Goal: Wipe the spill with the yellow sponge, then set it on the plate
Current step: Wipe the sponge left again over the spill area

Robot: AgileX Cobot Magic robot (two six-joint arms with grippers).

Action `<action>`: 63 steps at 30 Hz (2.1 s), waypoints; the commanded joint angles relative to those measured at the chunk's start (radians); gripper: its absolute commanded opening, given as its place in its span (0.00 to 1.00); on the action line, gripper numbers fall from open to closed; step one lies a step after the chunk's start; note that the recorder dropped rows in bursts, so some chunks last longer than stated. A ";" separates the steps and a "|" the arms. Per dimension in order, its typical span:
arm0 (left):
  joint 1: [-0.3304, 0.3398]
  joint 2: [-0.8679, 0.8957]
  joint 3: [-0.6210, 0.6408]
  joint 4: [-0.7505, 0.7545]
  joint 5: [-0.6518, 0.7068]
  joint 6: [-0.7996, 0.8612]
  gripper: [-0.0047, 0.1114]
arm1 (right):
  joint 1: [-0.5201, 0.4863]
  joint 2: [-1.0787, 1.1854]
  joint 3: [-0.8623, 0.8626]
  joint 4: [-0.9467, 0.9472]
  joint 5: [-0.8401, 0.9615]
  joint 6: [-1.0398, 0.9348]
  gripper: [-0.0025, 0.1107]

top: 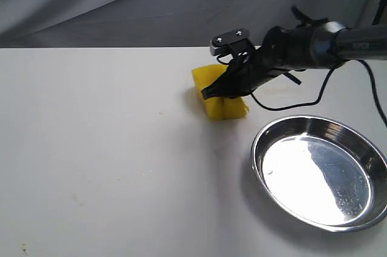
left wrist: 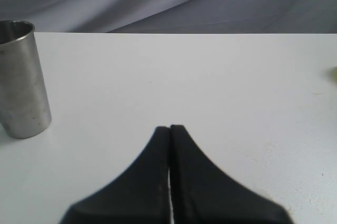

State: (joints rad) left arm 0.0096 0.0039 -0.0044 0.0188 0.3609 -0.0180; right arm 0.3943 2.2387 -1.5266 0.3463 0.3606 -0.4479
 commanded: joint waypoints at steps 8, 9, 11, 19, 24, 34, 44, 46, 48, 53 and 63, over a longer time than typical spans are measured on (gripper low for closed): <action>-0.001 -0.004 0.004 0.003 -0.013 -0.002 0.04 | 0.222 0.036 0.013 0.031 0.037 -0.042 0.02; -0.001 -0.004 0.004 0.003 -0.013 -0.002 0.04 | 0.238 0.036 0.013 0.034 0.039 -0.045 0.02; -0.001 -0.004 0.004 0.003 -0.013 -0.002 0.04 | 0.265 0.036 0.013 0.039 0.045 -0.050 0.02; -0.001 -0.004 0.004 0.003 -0.013 -0.002 0.04 | 0.367 0.036 0.013 0.045 0.081 -0.105 0.02; -0.001 -0.004 0.004 0.003 -0.013 -0.002 0.04 | 0.419 0.034 0.013 0.069 0.083 -0.131 0.02; -0.001 -0.004 0.004 0.003 -0.013 -0.002 0.04 | 0.483 0.032 0.011 0.281 0.106 -0.326 0.02; -0.001 -0.004 0.004 0.003 -0.013 -0.002 0.04 | 0.494 0.034 -0.111 0.387 0.300 -0.397 0.02; -0.001 -0.004 0.004 0.003 -0.013 -0.002 0.04 | 0.494 0.034 -0.122 0.387 0.300 -0.397 0.02; -0.001 -0.004 0.004 0.003 -0.013 -0.002 0.04 | 0.494 0.034 -0.127 0.385 0.302 -0.397 0.02; -0.001 -0.004 0.004 0.003 -0.013 -0.002 0.04 | 0.494 0.036 -0.127 0.352 0.316 -0.397 0.02; -0.001 -0.004 0.004 0.003 -0.013 -0.002 0.04 | 0.492 0.036 -0.127 0.180 0.330 -0.328 0.02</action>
State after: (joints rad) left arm 0.0096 0.0039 -0.0044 0.0188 0.3609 -0.0180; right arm 0.8837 2.2676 -1.6568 0.6074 0.6523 -0.8081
